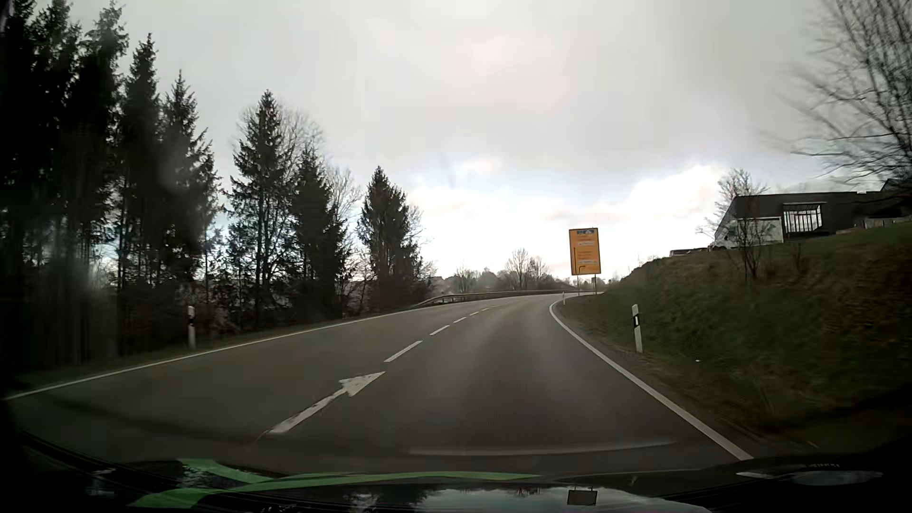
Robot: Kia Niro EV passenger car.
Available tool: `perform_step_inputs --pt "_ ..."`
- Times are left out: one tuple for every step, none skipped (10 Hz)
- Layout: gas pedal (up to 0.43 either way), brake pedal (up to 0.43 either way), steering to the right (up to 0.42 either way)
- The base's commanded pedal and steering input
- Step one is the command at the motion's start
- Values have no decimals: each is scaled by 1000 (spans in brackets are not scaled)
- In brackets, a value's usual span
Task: Follow the waypoints while adhering to traffic rules and regulations
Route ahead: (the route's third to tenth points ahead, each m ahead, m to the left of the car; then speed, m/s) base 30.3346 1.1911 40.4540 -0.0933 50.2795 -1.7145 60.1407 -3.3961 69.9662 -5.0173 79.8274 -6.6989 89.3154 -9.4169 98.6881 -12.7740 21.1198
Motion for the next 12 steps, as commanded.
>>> perform_step_inputs --pt "177 0 18" --pt "177 0 18" --pt "177 0 18" --pt "177 0 18" --pt "177 0 18" --pt "177 0 18" --pt "177 0 17" --pt "177 0 16" --pt "177 0 16" --pt "177 0 16" --pt "177 0 16" --pt "177 0 16"
